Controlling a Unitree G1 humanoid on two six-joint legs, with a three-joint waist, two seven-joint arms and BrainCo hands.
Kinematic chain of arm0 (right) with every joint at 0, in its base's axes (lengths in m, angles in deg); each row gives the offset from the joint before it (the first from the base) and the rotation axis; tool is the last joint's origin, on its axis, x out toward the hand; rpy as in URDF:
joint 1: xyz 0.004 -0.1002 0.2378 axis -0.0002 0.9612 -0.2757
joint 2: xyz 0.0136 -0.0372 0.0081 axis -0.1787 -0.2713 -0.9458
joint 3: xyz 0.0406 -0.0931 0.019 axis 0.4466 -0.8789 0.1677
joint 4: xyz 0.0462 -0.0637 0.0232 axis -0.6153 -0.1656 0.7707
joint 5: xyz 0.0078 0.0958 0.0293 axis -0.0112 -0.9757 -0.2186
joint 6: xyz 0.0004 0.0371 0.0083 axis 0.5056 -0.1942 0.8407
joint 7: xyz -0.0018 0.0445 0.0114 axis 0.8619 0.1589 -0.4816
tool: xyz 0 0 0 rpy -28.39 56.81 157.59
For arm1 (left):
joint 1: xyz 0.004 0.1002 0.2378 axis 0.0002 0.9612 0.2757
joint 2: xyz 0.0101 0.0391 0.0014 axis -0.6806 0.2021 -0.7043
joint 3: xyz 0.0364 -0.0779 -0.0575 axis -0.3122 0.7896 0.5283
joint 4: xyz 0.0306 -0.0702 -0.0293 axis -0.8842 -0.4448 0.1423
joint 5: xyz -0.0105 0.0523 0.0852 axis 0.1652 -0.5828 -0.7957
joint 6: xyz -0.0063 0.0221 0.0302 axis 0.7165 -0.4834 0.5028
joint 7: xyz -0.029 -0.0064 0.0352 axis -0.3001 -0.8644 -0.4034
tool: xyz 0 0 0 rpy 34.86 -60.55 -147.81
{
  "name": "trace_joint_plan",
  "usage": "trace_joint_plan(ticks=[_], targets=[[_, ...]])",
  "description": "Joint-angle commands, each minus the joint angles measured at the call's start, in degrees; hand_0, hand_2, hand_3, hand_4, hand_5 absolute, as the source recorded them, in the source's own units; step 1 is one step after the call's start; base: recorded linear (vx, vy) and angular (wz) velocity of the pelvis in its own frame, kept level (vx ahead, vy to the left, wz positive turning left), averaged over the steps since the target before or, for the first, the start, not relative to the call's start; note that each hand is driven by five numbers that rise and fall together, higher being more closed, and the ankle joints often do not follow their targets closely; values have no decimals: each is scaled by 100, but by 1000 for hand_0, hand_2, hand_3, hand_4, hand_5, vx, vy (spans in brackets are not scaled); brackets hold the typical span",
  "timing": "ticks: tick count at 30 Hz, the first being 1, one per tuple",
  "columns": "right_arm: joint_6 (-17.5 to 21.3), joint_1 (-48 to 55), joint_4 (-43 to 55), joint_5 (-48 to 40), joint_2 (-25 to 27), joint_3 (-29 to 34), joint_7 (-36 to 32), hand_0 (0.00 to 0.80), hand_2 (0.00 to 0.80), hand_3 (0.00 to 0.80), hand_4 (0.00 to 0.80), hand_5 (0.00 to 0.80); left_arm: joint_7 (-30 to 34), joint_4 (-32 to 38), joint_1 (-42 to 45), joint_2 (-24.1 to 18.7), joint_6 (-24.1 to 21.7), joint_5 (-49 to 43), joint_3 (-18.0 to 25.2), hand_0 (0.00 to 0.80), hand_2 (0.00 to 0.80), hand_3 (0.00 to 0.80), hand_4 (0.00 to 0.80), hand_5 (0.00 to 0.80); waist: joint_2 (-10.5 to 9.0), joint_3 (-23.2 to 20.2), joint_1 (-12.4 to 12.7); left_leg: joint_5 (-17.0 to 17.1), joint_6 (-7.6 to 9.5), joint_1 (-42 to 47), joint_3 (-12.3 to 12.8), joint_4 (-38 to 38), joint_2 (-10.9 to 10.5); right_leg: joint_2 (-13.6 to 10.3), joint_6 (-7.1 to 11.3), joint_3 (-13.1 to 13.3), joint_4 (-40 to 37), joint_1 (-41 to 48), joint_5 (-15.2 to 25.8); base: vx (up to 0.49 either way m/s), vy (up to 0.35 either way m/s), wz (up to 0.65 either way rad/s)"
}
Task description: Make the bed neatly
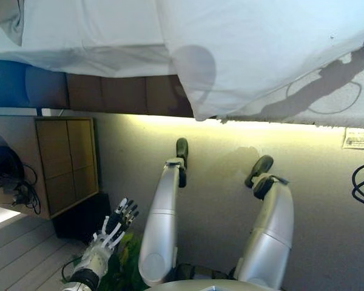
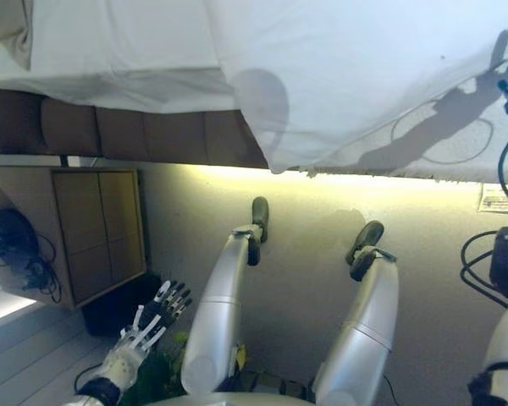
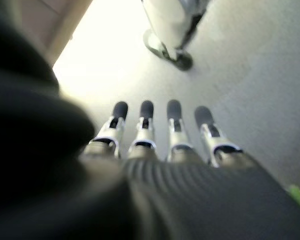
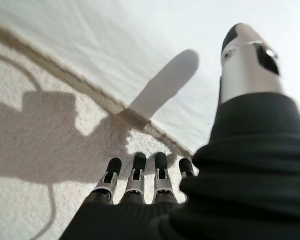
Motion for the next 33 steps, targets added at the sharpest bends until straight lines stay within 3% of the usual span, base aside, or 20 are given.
trace_joint_plan(ticks=[1,9,16,17,18,33], targets=[[72,-355,223,103,246,-538,-114,0,0,0,0,0,148,44,515,-220,-154,246,103,0,0,0,0,0,369,5,56,-111,290,-155,-90,39,8,343,-102,437,-169,-312,317,-26,-1,5],[401,-633,462,-2,93,-770,-330,0,0,0,0,0,299,137,720,-346,-120,189,165,0,0,0,0,0,384,5,191,-29,277,-335,-196,77,-6,353,-128,395,-74,-425,302,-10,-11,2],[839,-747,730,-61,85,-754,-871,0,0,0,0,0,518,162,943,-350,-118,74,237,0,0,0,0,0,388,5,250,61,225,118,-168,-139,61,276,-106,254,-150,40,235,19,17,-1],[902,-770,747,-24,110,-741,-939,329,329,329,329,329,529,183,973,-357,-100,72,258,0,0,0,0,0,398,5,259,72,221,187,-155,-165,62,258,-96,238,-159,101,233,41,41,-1],[963,-800,766,8,133,-736,-1010,800,800,800,800,800,548,204,1005,-365,-84,60,285,0,0,0,0,0,403,5,267,81,212,245,-142,-192,60,243,-87,223,-186,159,234,31,30,0],[1004,-941,652,-8,262,-848,-1135,800,800,800,800,800,770,108,1139,-513,-105,-61,423,0,0,0,0,0,410,5,348,83,234,544,-115,-327,30,174,-67,104,-381,463,289,-14,-1,4]])
